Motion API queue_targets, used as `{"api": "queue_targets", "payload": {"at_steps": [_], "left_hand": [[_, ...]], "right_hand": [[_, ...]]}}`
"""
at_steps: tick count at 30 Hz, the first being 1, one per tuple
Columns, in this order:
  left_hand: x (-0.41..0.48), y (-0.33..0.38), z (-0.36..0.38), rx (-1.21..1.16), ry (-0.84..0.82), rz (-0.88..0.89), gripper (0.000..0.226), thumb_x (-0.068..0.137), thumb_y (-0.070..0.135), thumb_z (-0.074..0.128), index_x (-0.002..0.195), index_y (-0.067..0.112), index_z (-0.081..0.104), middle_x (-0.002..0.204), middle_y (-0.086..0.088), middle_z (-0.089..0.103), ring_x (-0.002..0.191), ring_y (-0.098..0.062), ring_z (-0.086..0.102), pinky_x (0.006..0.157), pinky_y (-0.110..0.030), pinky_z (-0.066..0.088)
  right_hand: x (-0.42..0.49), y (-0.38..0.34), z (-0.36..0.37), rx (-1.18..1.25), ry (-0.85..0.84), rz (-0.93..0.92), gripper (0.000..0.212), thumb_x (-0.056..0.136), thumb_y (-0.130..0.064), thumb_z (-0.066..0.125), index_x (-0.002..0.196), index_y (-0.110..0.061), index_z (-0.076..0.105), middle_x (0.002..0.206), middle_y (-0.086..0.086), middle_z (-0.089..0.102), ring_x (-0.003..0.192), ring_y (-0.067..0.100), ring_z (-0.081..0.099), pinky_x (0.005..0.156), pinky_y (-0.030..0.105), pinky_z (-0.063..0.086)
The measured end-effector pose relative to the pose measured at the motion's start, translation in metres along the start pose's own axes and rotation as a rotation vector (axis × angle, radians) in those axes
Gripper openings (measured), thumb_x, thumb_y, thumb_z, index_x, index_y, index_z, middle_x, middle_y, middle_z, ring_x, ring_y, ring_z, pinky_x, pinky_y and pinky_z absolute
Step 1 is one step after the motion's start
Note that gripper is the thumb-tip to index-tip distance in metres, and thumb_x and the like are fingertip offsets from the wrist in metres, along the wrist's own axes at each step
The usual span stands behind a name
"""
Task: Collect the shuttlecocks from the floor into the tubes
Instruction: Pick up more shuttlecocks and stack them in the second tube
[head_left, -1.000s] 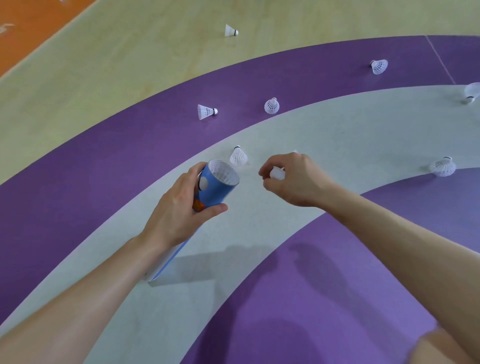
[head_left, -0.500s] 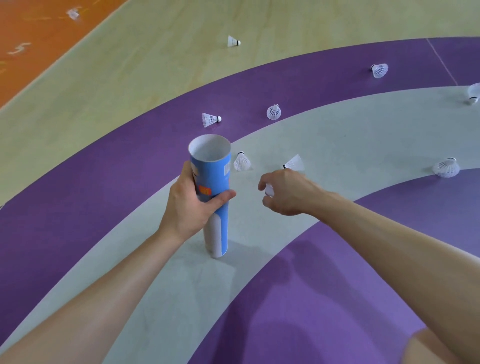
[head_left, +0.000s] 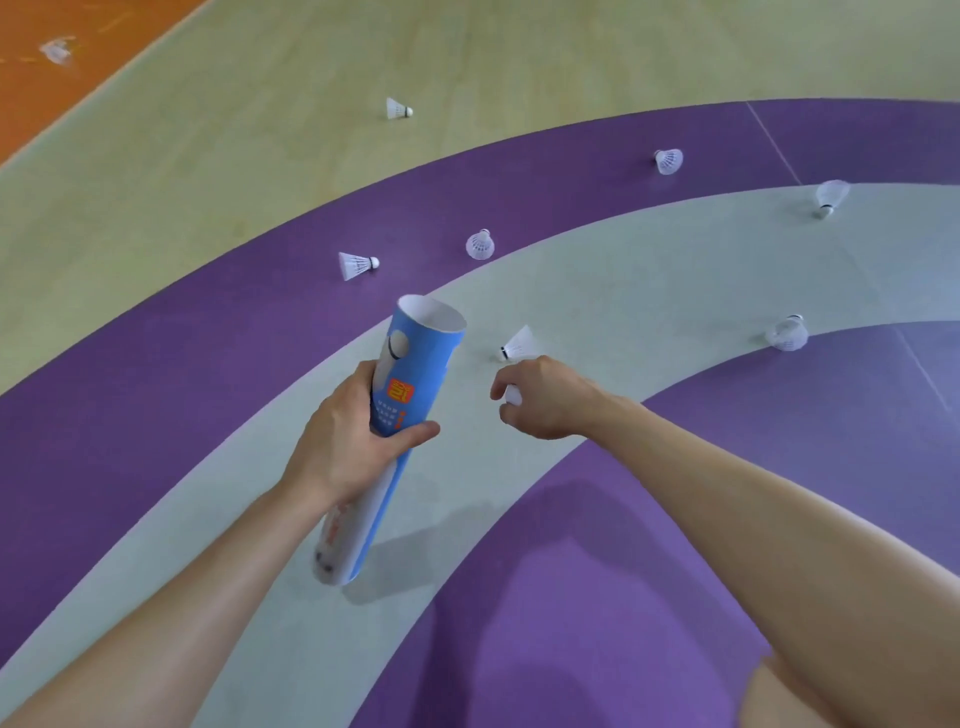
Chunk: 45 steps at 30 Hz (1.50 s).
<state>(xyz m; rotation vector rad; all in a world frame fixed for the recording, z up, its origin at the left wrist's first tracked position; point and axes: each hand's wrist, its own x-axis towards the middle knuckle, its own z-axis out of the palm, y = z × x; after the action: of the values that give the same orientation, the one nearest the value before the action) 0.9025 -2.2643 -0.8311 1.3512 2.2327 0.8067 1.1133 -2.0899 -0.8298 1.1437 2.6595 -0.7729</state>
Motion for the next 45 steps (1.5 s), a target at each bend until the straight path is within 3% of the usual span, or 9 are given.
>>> {"api": "queue_targets", "payload": {"at_steps": [3, 9, 17, 20, 25, 33, 39, 42, 45], "left_hand": [[0.010, 0.010, 0.015, 0.041, -0.061, 0.027, 0.059, 0.077, 0.060, 0.092, 0.114, 0.034, 0.055, 0.105, 0.015, 0.071, 0.095, -0.010, 0.070, 0.079, -0.039, 0.057], [0.016, 0.042, 0.053, 0.112, -0.127, 0.075, 0.060, 0.077, 0.062, 0.090, 0.118, 0.037, 0.053, 0.107, 0.013, 0.067, 0.096, -0.015, 0.069, 0.081, -0.042, 0.057], [0.076, 0.165, 0.093, 0.270, -0.269, 0.242, 0.059, 0.080, 0.062, 0.088, 0.114, 0.031, 0.052, 0.105, 0.007, 0.065, 0.094, -0.021, 0.066, 0.079, -0.040, 0.048], [0.095, 0.212, 0.112, 0.324, -0.313, 0.314, 0.064, 0.078, 0.065, 0.087, 0.120, 0.031, 0.052, 0.108, 0.005, 0.065, 0.097, -0.024, 0.068, 0.082, -0.044, 0.058], [0.122, 0.280, 0.146, 0.356, -0.373, 0.403, 0.067, 0.077, 0.065, 0.086, 0.123, 0.032, 0.052, 0.111, 0.005, 0.066, 0.097, -0.024, 0.069, 0.082, -0.044, 0.060], [0.187, 0.354, 0.178, 0.428, -0.479, 0.550, 0.063, 0.076, 0.058, 0.093, 0.109, 0.026, 0.050, 0.099, 0.004, 0.066, 0.092, -0.027, 0.064, 0.076, -0.042, 0.054], [0.257, 0.415, 0.188, 0.672, -0.689, 0.674, 0.062, 0.076, 0.055, 0.094, 0.111, 0.027, 0.051, 0.100, 0.004, 0.065, 0.093, -0.027, 0.063, 0.074, -0.040, 0.050], [0.296, 0.428, 0.216, 0.781, -0.848, 0.697, 0.071, 0.070, 0.060, 0.097, 0.122, 0.035, 0.055, 0.110, 0.005, 0.070, 0.098, -0.024, 0.067, 0.086, -0.041, 0.058], [0.330, 0.434, 0.248, 0.825, -0.947, 0.732, 0.076, 0.069, 0.060, 0.098, 0.129, 0.041, 0.054, 0.116, 0.007, 0.070, 0.102, -0.021, 0.068, 0.087, -0.038, 0.056]], "right_hand": [[0.000, 0.041, 0.007, 0.098, 0.023, 0.102, 0.029, 0.096, -0.030, 0.060, 0.123, -0.029, 0.071, 0.126, -0.002, 0.066, 0.110, 0.021, 0.061, 0.088, 0.033, 0.052], [-0.033, 0.136, 0.010, 0.262, 0.120, 0.326, 0.023, 0.094, -0.027, 0.062, 0.114, -0.027, 0.074, 0.111, 0.002, 0.072, 0.082, 0.021, 0.065, 0.076, 0.033, 0.056], [-0.072, 0.225, -0.046, 0.334, 0.249, 0.492, 0.023, 0.095, -0.027, 0.062, 0.115, -0.025, 0.073, 0.112, 0.004, 0.069, 0.093, 0.025, 0.067, 0.080, 0.038, 0.059], [-0.093, 0.257, -0.061, 0.366, 0.280, 0.542, 0.021, 0.095, -0.026, 0.060, 0.113, -0.024, 0.073, 0.113, 0.003, 0.068, 0.090, 0.025, 0.066, 0.073, 0.033, 0.053], [-0.125, 0.302, -0.074, 0.425, 0.341, 0.650, 0.026, 0.093, -0.026, 0.060, 0.116, -0.027, 0.073, 0.109, -0.002, 0.065, 0.092, 0.023, 0.064, 0.073, 0.031, 0.051], [-0.114, 0.360, -0.075, 0.343, 0.324, 0.699, 0.049, 0.091, -0.021, 0.058, 0.140, -0.023, 0.063, 0.140, -0.001, 0.058, 0.127, 0.026, 0.059, 0.099, 0.037, 0.053], [-0.080, 0.381, -0.074, 0.368, 0.297, 0.786, 0.067, 0.090, -0.009, 0.053, 0.155, -0.025, 0.048, 0.156, -0.006, 0.042, 0.123, 0.031, 0.061, 0.092, 0.043, 0.058], [-0.060, 0.397, -0.058, 0.337, 0.257, 0.821, 0.074, 0.089, -0.007, 0.054, 0.160, -0.027, 0.040, 0.165, -0.004, 0.031, 0.120, 0.036, 0.064, 0.089, 0.047, 0.060], [-0.038, 0.417, -0.042, 0.305, 0.191, 0.897, 0.078, 0.089, -0.005, 0.053, 0.162, -0.028, 0.036, 0.175, -0.003, 0.013, 0.122, 0.038, 0.065, 0.090, 0.045, 0.059]]}}
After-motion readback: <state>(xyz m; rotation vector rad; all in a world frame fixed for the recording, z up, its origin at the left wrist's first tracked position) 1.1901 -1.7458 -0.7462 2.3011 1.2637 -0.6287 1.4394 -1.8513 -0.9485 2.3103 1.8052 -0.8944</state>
